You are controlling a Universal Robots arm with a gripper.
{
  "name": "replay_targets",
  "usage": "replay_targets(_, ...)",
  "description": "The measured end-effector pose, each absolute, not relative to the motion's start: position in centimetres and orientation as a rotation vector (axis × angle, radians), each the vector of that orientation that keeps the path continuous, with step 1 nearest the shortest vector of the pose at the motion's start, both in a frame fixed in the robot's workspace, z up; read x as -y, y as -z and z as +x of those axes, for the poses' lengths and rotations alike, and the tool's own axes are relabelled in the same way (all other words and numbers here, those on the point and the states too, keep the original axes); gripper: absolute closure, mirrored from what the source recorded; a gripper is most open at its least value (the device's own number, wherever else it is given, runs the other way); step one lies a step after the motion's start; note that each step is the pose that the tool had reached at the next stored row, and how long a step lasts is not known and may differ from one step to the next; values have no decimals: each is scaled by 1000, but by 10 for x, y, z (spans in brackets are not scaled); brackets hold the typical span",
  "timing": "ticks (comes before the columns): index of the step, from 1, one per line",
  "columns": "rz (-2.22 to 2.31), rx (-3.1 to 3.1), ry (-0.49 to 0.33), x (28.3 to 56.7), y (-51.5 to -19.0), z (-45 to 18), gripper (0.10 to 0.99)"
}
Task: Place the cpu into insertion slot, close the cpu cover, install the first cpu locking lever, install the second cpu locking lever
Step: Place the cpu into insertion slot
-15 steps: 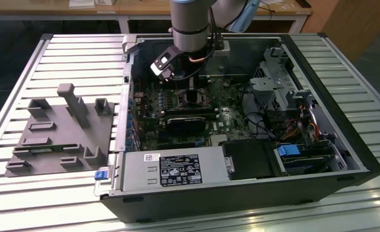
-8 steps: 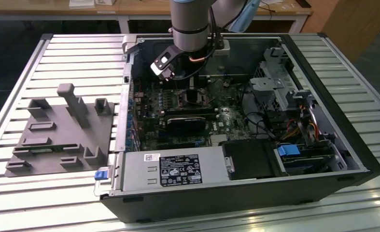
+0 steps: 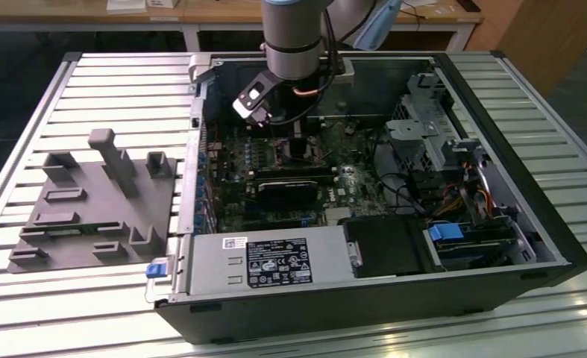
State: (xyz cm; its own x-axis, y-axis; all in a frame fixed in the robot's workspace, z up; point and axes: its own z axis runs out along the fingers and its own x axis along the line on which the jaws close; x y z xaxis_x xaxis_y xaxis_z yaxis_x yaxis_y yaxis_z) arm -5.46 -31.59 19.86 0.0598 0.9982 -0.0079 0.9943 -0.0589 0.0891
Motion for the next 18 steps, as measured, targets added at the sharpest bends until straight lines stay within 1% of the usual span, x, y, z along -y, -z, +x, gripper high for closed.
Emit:
replay_targets(7,2229,-2141,-118,316,-198,-55,561)
replay_targets(18,2222,-2150,-119,319,-196,-56,561)
